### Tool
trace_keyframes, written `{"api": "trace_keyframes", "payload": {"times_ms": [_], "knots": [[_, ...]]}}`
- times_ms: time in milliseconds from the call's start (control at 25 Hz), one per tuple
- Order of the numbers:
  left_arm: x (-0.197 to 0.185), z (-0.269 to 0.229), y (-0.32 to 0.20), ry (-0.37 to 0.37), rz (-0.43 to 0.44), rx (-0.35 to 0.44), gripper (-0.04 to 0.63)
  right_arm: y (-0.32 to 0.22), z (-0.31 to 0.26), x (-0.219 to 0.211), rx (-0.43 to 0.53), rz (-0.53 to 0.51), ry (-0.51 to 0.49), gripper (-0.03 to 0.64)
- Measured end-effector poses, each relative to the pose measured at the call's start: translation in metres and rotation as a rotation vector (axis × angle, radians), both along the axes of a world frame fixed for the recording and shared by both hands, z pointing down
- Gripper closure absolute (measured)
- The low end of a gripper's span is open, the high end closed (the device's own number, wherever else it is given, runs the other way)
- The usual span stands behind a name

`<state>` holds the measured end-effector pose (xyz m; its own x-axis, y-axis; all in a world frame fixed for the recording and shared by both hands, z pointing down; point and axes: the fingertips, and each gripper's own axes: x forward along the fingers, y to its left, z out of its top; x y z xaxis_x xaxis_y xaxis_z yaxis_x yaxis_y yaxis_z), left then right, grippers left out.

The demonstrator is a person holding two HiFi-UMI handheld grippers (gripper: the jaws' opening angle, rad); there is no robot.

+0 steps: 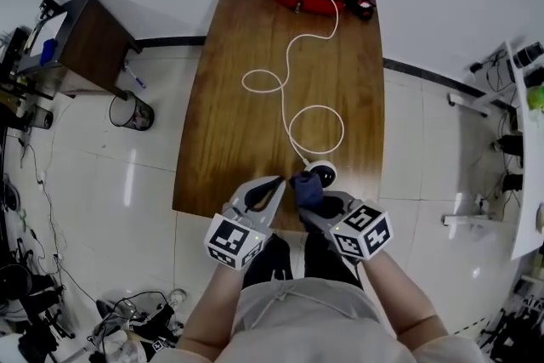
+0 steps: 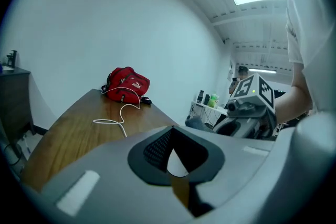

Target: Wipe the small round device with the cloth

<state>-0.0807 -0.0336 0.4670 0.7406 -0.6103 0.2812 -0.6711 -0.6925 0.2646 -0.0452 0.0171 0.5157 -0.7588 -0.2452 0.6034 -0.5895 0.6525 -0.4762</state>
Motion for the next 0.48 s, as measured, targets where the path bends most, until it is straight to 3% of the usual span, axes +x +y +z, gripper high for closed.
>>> {"api": "trace_keyframes", "payload": {"times_ms": [80, 240, 480], "knots": [[-0.004, 0.002, 0.001, 0.003, 0.011, -0.004, 0.589, -0.014, 0.002, 0.002, -0.016, 0.145, -0.023, 0.500], [-0.007, 0.010, 0.010, 0.000, 0.044, -0.024, 0.589, -0.020, 0.035, 0.012, -0.192, 0.434, -0.131, 0.500], [-0.013, 0.026, 0.019, -0.007, 0.069, -0.065, 0.589, -0.015, 0.077, 0.005, -0.236, 0.464, -0.054, 0.500]]}}
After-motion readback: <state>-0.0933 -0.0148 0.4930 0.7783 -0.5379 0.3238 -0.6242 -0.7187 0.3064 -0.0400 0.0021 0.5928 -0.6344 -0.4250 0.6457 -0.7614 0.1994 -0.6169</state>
